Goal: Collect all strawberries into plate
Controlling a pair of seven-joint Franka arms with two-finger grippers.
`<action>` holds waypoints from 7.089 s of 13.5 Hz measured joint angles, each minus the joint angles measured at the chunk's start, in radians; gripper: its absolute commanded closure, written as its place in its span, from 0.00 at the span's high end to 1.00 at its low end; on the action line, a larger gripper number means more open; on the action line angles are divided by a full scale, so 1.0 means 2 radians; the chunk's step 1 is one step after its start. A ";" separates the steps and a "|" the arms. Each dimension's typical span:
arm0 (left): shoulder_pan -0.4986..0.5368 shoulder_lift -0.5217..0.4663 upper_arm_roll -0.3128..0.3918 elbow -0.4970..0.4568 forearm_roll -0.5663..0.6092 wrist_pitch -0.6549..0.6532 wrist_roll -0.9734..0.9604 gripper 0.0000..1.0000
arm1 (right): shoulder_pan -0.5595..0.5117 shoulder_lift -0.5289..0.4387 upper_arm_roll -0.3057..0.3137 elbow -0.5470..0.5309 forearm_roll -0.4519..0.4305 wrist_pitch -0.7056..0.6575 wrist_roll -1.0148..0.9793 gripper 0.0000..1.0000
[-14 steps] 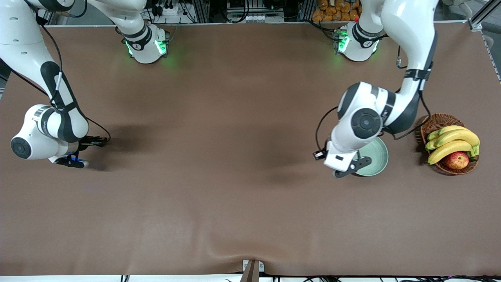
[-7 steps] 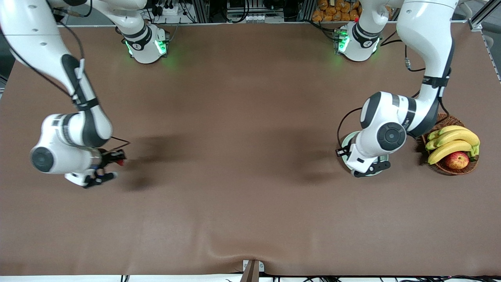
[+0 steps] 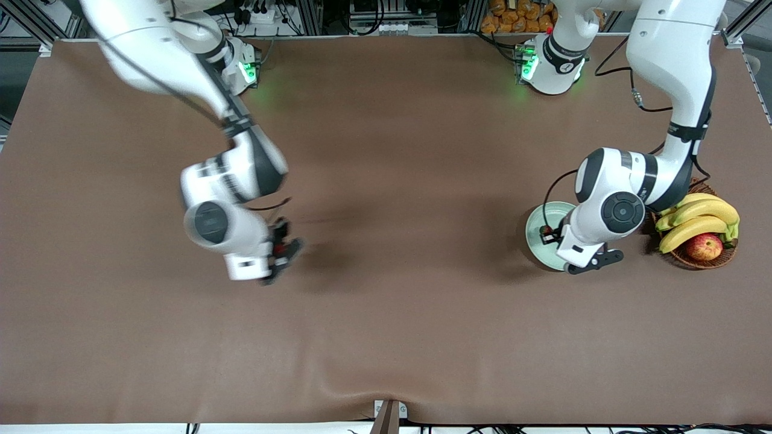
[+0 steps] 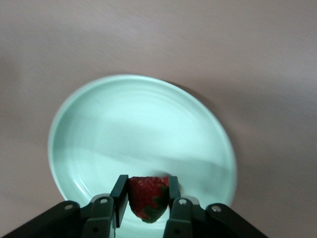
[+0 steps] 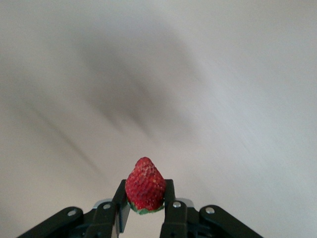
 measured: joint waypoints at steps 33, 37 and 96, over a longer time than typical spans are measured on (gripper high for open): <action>-0.117 0.123 -0.139 0.186 0.003 0.042 -0.481 1.00 | -0.010 -0.073 -0.107 0.031 -0.057 0.022 0.011 1.00; -0.155 0.189 -0.138 0.268 0.003 0.042 -0.567 1.00 | -0.082 -0.197 -0.100 -0.058 -0.054 -0.020 0.018 1.00; 0.178 -0.166 -0.159 0.269 -0.047 -0.370 0.127 1.00 | -0.173 -0.290 -0.083 0.057 0.012 -0.301 0.252 1.00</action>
